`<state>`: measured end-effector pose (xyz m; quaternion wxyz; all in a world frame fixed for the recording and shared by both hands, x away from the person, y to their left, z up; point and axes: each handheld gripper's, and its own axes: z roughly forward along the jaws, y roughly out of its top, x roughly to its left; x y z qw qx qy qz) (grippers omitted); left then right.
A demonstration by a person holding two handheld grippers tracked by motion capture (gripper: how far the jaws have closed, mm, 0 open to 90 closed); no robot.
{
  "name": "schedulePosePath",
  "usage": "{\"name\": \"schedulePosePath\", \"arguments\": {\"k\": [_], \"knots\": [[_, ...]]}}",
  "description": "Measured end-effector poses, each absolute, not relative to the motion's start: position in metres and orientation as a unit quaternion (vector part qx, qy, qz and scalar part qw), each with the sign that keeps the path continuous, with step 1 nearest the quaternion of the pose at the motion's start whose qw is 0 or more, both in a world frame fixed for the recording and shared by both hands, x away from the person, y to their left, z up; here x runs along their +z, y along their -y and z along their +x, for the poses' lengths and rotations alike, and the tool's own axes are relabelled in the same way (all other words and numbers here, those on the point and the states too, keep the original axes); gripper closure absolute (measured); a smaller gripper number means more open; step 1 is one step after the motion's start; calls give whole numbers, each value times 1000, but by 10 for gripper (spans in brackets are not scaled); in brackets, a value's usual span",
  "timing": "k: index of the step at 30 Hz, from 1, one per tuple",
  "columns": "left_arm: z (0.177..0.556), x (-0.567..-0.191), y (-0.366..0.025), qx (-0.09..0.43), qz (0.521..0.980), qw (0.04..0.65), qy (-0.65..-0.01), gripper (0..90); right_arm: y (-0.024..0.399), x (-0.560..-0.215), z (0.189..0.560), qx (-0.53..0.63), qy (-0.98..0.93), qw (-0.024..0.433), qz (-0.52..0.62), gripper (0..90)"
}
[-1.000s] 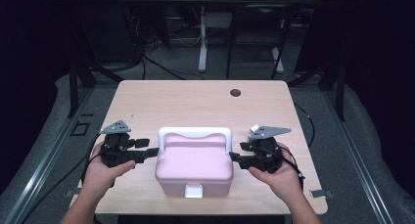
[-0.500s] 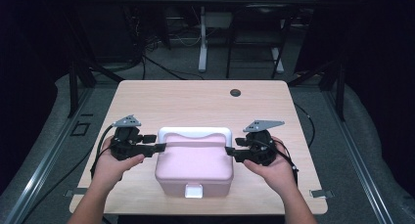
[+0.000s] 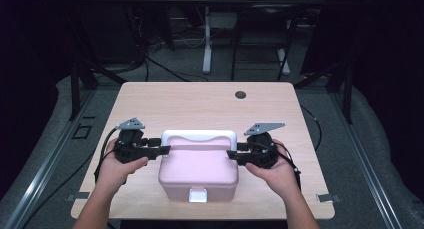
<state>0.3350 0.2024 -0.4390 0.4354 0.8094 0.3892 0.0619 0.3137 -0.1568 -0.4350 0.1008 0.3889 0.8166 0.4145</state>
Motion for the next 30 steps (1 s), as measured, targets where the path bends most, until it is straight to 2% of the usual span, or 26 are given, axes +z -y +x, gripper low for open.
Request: {"name": "schedulePosePath", "arguments": {"k": [5,10,21,30], "knots": [[334,-443,-201,59,808,436,-391,503,156,-436,313,416,-814,96,393,582],[332,-443,-201,44,809,444,-383,576,160,-437,312,422,-811,95,394,620],[326,-442,-199,65,813,444,-371,662,160,-437,309,423,-812,99,391,669],[325,-441,-199,66,816,441,-369,687,162,-437,307,426,-809,99,393,708]]}}
